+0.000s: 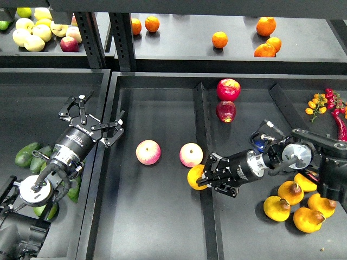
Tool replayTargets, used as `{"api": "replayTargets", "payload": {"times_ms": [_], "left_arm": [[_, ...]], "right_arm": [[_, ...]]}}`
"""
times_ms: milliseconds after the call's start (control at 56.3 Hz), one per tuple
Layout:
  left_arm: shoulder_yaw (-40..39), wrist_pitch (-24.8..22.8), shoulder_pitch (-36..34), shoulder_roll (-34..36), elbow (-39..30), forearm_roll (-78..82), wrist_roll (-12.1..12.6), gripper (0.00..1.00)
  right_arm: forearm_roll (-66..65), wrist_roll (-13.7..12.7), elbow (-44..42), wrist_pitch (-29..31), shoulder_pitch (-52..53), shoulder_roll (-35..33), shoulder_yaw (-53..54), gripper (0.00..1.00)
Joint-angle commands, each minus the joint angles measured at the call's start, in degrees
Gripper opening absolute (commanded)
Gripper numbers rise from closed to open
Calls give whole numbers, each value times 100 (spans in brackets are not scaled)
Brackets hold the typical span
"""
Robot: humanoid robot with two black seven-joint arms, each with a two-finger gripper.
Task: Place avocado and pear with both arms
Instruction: 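Carry the pear with the right gripper to the group of yellow pears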
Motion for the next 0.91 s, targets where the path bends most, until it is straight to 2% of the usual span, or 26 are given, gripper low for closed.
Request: {"api": "replayTargets", "payload": {"times_ms": [0,409,888], "left_arm": [[8,0,0,0,0,0,5,99],[16,0,0,0,0,8,14,99],[34,9,-9,0,0,9,22,99]], "right_arm": [[134,0,23,0,87,-282,-352,4],[415,0,-258,0,-62,-352,-967,4],[476,0,-821,0,-528,-115,-994,6]]}}
